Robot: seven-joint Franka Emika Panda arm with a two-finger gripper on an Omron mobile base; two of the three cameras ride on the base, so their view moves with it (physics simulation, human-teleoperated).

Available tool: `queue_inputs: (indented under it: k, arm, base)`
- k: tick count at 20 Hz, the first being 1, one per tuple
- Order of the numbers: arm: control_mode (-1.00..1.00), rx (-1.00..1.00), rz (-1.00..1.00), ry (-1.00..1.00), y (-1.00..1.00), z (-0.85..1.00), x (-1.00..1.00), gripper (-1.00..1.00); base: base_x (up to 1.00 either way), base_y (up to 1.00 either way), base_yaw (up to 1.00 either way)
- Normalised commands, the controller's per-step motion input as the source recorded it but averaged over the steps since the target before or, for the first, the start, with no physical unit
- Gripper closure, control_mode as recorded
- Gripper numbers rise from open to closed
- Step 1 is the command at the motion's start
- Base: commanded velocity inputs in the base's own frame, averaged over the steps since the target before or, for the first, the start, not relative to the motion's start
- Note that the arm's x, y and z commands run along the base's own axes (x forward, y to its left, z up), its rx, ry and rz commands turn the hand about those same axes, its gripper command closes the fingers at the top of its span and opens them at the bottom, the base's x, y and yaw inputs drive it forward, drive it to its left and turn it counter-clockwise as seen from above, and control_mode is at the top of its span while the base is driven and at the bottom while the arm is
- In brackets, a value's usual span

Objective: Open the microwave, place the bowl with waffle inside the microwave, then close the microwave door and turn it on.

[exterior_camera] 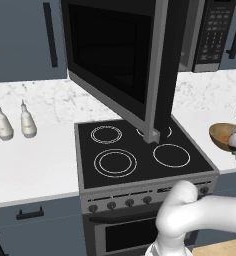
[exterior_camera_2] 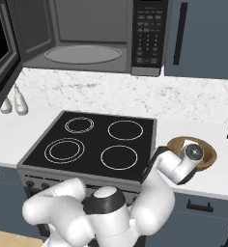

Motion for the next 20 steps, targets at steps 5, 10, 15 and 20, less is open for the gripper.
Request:
queue_inputs:
  k: [5, 10, 15, 20]
  arm:
    - [-1.0, -0.02, 0.08, -0.01, -0.07, -0.45, 0.25, 1.0]
    - [-1.0, -0.05, 0.07, -0.11, -0.07, -0.09, -0.07, 1.0]
    - [-1.0, -0.02, 0.29, -0.15, 0.0, 0.09, -0.32, 1.0]
    - [-1.0, -0.11, 0.45, -0.15, 0.02, 0.75, -0.38, 1.0]
  base:
    - [0.0, 0.0, 0.0]
    - [0.0, 0.0, 0.0]
    - [0.0, 0.0, 0.0]
    - [0.0, 0.0, 0.0]
